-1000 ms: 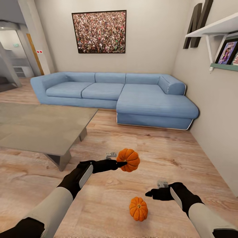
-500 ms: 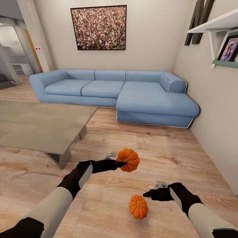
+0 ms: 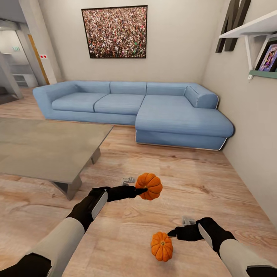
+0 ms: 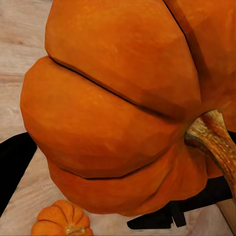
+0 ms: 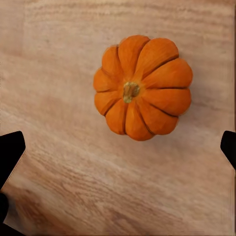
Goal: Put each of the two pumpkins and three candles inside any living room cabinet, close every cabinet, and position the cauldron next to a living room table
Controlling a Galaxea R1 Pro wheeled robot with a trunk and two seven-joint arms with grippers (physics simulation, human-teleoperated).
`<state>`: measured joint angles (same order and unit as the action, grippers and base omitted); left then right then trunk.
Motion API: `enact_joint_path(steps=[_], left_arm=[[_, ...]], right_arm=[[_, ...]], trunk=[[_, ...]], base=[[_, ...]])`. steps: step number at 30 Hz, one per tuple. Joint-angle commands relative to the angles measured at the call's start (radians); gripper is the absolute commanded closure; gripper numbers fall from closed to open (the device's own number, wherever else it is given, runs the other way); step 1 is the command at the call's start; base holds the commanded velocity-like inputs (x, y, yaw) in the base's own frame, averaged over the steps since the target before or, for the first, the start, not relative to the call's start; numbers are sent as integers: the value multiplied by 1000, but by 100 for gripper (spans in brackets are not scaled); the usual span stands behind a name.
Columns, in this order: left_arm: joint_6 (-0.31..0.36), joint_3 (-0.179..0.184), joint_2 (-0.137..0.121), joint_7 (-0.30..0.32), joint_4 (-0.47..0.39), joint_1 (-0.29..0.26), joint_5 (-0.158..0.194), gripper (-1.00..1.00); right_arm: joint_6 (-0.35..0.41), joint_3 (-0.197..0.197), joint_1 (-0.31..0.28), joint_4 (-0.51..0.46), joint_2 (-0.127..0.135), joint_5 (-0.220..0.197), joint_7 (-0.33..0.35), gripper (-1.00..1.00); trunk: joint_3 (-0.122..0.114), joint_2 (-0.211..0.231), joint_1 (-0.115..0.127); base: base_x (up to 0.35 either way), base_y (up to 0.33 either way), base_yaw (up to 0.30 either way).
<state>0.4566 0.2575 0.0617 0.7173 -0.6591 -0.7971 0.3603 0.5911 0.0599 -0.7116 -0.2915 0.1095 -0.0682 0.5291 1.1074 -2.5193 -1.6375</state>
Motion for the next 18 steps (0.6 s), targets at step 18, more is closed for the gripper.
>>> enact_joint_path(steps=[18], left_arm=[[8,0,-2,82,-2,-1,9,100]], right_arm=[[6,5,0,-1,1,-8,9,-100]], trunk=[[16,-1,-2]], base=[[62,0,0]])
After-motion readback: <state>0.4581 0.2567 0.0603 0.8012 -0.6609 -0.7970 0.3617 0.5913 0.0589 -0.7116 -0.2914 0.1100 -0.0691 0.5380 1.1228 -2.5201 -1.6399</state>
